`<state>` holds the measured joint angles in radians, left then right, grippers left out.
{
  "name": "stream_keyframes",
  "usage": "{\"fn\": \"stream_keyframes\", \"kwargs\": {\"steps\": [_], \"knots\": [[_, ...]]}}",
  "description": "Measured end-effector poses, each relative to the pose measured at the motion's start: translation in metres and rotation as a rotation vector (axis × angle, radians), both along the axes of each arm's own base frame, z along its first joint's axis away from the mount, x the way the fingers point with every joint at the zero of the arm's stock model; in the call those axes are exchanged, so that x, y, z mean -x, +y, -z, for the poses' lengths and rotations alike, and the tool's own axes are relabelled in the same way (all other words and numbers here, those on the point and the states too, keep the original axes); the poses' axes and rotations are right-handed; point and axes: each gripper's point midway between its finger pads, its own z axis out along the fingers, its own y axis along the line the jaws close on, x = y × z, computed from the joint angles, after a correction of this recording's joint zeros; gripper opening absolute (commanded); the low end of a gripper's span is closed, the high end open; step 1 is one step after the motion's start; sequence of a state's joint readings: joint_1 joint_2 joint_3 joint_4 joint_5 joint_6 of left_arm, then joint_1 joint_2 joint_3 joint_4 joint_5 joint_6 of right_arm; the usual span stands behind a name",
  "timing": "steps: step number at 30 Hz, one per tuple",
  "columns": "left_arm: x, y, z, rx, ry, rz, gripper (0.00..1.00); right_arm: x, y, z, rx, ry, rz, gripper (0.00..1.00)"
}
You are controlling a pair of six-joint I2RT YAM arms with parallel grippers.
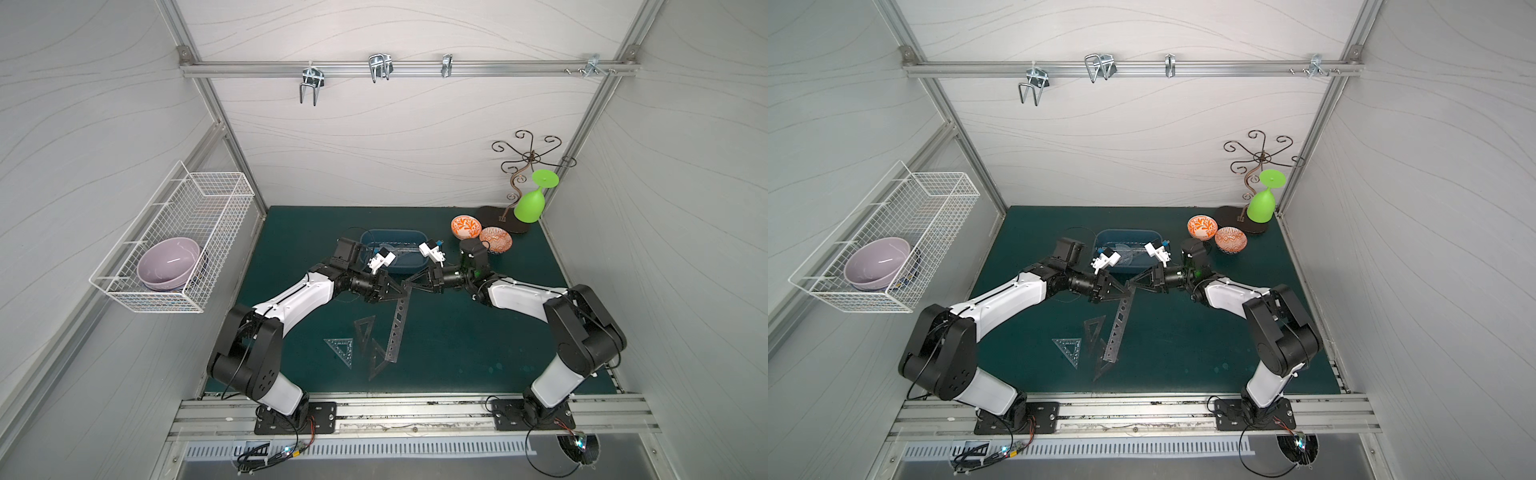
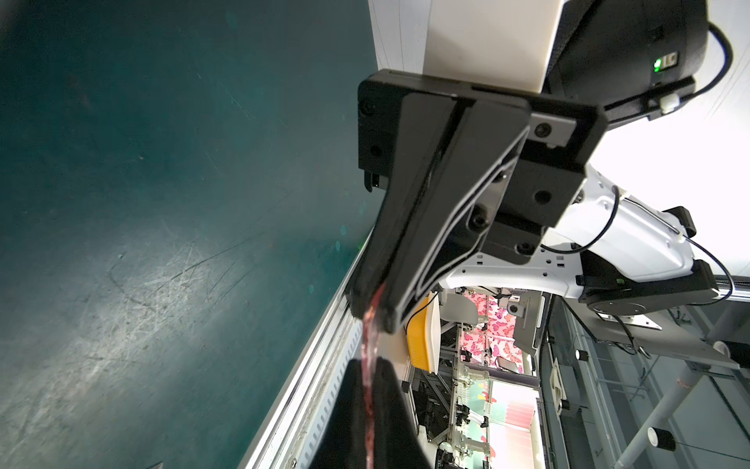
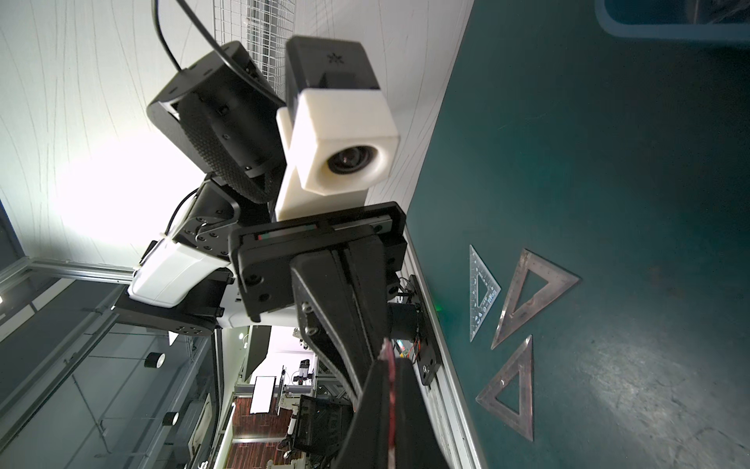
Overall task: Put the scattered rulers into the storage box
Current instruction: Pick up the ruler from the center of the board.
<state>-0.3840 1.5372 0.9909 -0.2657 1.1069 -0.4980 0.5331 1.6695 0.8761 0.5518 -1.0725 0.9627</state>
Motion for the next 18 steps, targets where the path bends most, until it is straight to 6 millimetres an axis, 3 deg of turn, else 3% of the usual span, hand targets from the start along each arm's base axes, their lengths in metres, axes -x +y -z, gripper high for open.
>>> {"fn": "stream_keyframes", "kwargs": {"steps": [2,6,11,18], "knots": [[-0.003,0.003,0.002,-0.033,-0.003,-0.027,0.44,-0.005,-0.003,0.002,0.01,0.012,0.017,0.0],[-0.016,0.021,0.008,-0.147,-0.033,-0.119,0.57,-0.032,-0.015,0.0,0.048,0.02,0.109,0.0],[-0.035,0.059,0.006,-0.347,-0.131,-0.299,0.62,-0.098,-0.036,-0.019,0.07,-0.033,0.327,0.0],[-0.053,0.106,0.004,-0.561,-0.225,-0.497,0.63,-0.178,-0.054,-0.004,0.141,-0.013,0.613,0.0]]}}
